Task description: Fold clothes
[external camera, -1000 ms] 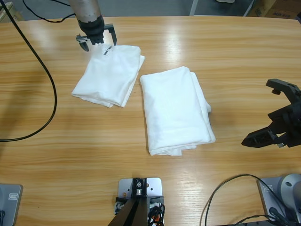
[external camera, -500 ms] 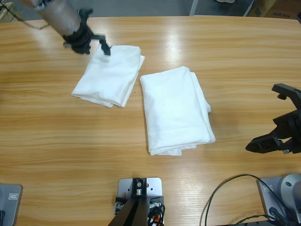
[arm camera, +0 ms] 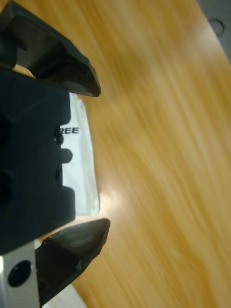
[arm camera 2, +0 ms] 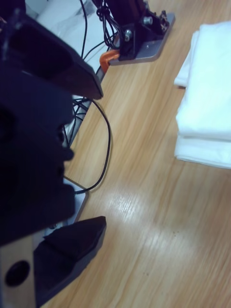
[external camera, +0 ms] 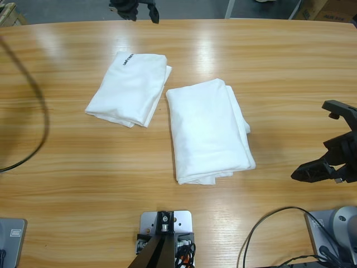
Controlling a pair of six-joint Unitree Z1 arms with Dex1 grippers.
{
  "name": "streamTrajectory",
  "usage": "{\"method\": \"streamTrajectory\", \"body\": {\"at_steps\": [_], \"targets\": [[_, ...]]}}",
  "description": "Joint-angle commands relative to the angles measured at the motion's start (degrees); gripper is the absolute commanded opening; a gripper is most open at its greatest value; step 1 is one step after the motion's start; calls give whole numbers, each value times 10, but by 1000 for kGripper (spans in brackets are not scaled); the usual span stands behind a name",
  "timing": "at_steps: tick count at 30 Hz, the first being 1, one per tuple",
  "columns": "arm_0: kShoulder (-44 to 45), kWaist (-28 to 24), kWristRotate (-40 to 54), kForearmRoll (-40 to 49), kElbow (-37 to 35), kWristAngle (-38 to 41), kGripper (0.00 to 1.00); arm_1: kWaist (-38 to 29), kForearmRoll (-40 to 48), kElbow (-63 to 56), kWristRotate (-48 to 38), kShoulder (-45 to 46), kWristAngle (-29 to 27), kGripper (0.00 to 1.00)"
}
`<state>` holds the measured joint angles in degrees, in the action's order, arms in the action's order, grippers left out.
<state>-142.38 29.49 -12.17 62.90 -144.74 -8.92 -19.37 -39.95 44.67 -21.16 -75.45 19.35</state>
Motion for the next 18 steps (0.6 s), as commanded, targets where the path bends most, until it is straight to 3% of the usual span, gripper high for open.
{"method": "streamTrajectory", "body": {"at_steps": [1, 13, 18], "targets": [[-122, -10, -38, 92, -97, -9, 1000, 0, 7, -20, -7, 2, 7, 1000], [-128, -22, -101, 150, -102, -11, 1000, 0, 7, -26, -13, 17, 7, 1000], [-89, -20, -133, 166, -41, -24, 1000, 0, 7, -27, -15, 24, 7, 1000]]}}
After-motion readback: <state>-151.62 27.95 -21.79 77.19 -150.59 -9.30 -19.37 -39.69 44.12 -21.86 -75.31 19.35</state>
